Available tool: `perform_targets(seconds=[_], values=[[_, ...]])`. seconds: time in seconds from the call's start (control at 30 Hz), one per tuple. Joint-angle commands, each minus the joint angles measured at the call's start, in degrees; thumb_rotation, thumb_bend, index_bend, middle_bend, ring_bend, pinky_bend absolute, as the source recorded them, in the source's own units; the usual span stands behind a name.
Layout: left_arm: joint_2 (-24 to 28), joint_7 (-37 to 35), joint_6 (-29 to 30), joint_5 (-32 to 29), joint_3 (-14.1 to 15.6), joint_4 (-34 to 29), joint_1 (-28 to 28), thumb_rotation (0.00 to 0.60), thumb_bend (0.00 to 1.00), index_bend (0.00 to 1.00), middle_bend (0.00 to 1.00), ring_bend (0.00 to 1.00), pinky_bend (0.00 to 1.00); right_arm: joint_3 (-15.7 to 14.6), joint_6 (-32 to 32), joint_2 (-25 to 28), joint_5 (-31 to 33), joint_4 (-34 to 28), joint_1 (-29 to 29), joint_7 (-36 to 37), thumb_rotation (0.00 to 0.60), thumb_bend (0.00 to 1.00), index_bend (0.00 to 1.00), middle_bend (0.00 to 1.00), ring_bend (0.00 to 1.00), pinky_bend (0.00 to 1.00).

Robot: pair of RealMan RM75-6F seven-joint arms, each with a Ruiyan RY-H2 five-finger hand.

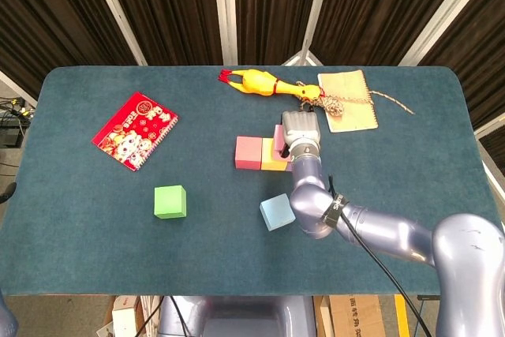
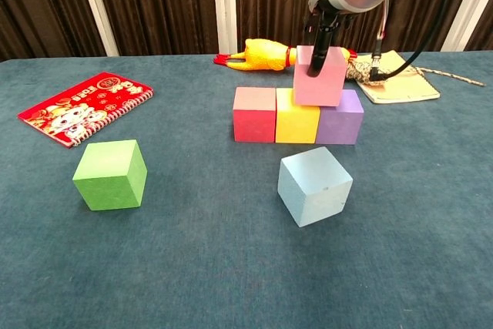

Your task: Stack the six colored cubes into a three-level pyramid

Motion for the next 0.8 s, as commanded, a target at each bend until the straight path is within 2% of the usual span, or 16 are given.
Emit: perform_targets(seconds=[0.03,0.8], values=[[0.0,0.0,0.0,-0.1,0.0,0.0,0.0,0.600,0.16,0.15,0.00,0.00,0.02,0.1,-0.1,-0.1,-0.1,-0.1,0.0,0.1,0.600,0.33,0.44,0.44,0.20,0.00],[0.0,-0.1,0.1,-0.3,-0.2,-0.1,0.0,0.600,0.16,0.15,0.00,0.00,0.02,0.2,-1.1,-0.6,-0.1,0.9,-0.3,0.3,0.600,0.33,0.44,0.44,0.20,0.00]])
